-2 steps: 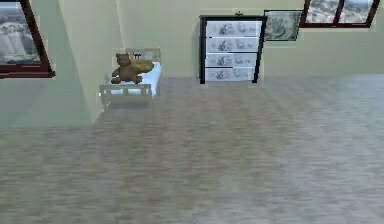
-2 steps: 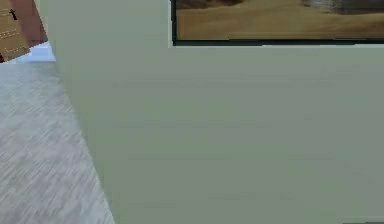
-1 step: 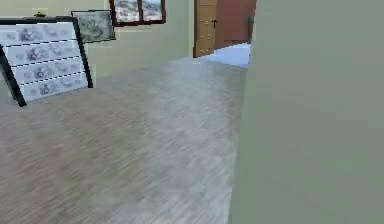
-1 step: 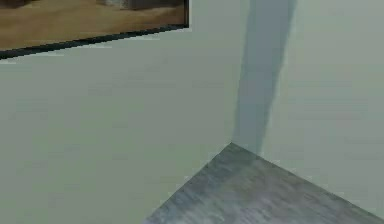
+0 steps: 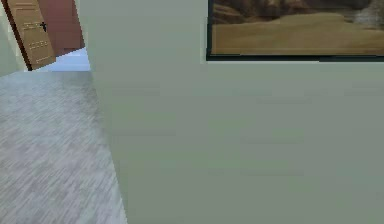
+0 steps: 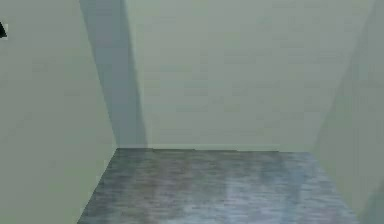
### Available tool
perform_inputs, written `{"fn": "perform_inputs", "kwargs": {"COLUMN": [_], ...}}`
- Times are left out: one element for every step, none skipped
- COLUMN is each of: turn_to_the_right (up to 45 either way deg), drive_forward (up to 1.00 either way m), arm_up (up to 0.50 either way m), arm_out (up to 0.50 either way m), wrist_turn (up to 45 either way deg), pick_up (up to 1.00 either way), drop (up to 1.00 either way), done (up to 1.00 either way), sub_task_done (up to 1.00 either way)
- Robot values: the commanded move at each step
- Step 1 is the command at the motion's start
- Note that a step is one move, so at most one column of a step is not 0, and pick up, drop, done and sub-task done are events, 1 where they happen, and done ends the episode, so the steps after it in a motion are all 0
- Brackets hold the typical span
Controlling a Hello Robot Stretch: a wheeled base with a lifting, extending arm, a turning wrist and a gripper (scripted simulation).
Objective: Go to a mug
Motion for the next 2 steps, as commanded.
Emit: {"fn": "perform_inputs", "kwargs": {"turn_to_the_right": [0.0, -45.0], "drive_forward": [0.1, 0.0], "arm_up": [0.0, 0.0], "arm_out": [0.0, 0.0], "wrist_turn": [0.0, 0.0], "pick_up": [0.0, 0.0], "drop": [0.0, 0.0], "done": [0.0, 0.0], "sub_task_done": [0.0, 0.0]}}
